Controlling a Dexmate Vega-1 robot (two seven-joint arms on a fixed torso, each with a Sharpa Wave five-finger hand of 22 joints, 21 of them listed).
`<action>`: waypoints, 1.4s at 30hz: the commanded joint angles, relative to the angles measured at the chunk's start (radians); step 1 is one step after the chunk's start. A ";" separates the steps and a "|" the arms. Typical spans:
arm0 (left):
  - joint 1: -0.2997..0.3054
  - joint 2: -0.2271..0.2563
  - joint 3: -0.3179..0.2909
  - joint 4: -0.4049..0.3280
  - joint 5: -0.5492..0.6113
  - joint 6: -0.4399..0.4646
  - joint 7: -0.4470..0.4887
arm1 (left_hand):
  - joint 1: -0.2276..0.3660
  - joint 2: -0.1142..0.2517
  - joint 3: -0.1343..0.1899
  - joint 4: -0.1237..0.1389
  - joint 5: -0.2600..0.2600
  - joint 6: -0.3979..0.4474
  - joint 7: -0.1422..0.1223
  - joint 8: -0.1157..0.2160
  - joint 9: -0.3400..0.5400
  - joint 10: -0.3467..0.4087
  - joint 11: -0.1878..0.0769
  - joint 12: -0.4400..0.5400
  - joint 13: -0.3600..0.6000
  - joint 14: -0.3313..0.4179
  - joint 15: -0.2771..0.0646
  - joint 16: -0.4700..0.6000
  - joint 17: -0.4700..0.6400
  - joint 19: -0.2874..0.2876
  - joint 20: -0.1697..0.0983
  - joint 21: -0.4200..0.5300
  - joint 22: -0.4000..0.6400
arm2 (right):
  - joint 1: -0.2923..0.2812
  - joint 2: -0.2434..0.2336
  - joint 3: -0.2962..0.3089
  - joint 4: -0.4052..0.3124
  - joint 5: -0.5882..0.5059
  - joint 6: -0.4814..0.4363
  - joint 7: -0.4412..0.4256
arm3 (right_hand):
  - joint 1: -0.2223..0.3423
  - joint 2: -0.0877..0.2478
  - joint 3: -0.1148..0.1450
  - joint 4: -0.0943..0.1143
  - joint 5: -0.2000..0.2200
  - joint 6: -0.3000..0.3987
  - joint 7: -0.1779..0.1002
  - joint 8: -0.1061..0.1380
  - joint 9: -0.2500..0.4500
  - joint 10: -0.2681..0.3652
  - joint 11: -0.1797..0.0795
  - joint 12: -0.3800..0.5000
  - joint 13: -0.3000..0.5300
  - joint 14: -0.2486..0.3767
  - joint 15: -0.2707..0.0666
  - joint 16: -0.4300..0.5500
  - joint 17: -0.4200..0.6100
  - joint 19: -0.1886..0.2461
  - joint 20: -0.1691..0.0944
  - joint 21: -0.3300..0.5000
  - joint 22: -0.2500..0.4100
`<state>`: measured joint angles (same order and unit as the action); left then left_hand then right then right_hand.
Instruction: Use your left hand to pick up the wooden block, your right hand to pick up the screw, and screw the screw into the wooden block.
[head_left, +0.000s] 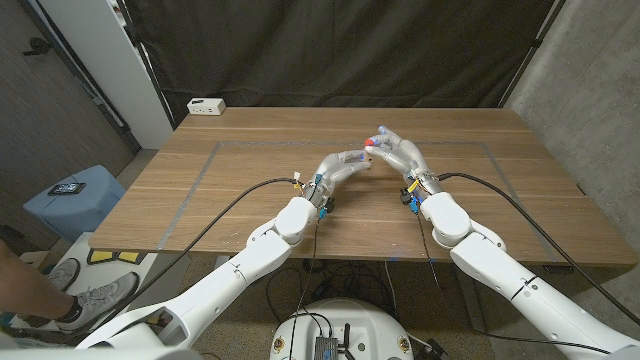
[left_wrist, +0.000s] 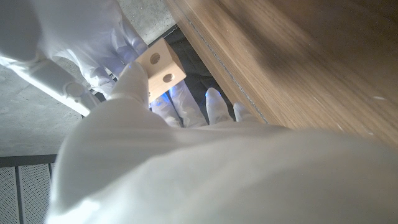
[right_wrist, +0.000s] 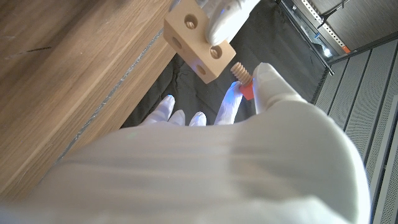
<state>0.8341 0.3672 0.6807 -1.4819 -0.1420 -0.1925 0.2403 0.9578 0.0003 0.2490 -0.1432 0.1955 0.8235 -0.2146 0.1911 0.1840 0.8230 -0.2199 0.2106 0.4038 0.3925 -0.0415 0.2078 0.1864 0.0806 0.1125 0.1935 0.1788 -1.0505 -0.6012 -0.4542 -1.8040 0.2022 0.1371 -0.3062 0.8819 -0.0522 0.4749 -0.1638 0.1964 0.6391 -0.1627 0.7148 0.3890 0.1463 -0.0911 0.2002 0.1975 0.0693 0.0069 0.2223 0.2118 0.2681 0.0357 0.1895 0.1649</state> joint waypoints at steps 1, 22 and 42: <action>0.001 0.002 -0.002 0.002 0.000 -0.001 0.000 | 0.005 0.005 -0.005 -0.001 -0.003 0.007 0.001 0.008 0.005 -0.005 -0.001 0.003 0.000 0.002 -0.090 0.001 0.002 0.001 0.008 0.007 0.002 | 0.001 0.003 0.005 0.010 0.002 0.006 -0.004 | 0.009 0.003 -0.003 0.004 0.007 0.003 -0.003 0.004 0.000 -0.005 -0.004 -0.002 0.004 0.001 -0.007 -0.003 0.003 -0.002 -0.002 0.001 0.006; 0.001 0.004 -0.007 0.005 -0.003 -0.002 0.002 | 0.006 0.005 -0.006 -0.001 -0.003 0.004 0.001 0.007 0.005 -0.005 -0.001 0.003 0.000 0.002 -0.092 0.001 0.002 0.001 0.008 0.007 0.002 | 0.023 0.016 -0.003 0.032 0.006 0.004 0.001 | 0.008 0.005 -0.006 0.004 0.007 0.004 -0.003 0.007 -0.003 -0.003 -0.003 -0.001 0.004 0.001 -0.008 -0.003 0.004 -0.003 -0.002 0.002 0.006; 0.001 0.002 -0.006 0.007 0.000 -0.004 0.005 | 0.007 0.006 -0.007 -0.001 -0.003 0.004 0.001 0.007 0.005 -0.005 -0.001 0.003 0.000 0.001 -0.091 0.000 0.002 0.001 0.008 0.006 0.002 | 0.015 0.010 -0.004 0.029 0.005 0.010 0.002 | 0.009 0.007 -0.009 0.004 0.008 0.004 -0.004 0.009 -0.006 -0.003 -0.002 0.000 0.004 0.001 -0.008 -0.003 0.004 -0.003 -0.003 0.002 0.006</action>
<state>0.8337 0.3699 0.6745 -1.4736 -0.1440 -0.1959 0.2419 0.9578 0.0003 0.2427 -0.1442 0.1955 0.8235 -0.2146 0.1910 0.1841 0.8230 -0.2199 0.2107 0.4038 0.3925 -0.0415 0.2078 0.1864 0.0806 0.1125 0.1935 0.1788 -1.0317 -0.5886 -0.4570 -1.7731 0.2071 0.1447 -0.3059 0.8859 -0.0483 0.4692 -0.1583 0.2003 0.6391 -0.1626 0.7147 0.3800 0.1463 -0.0911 0.2002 0.1974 0.0694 0.0069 0.2223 0.2115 0.2681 0.0357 0.1894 0.1649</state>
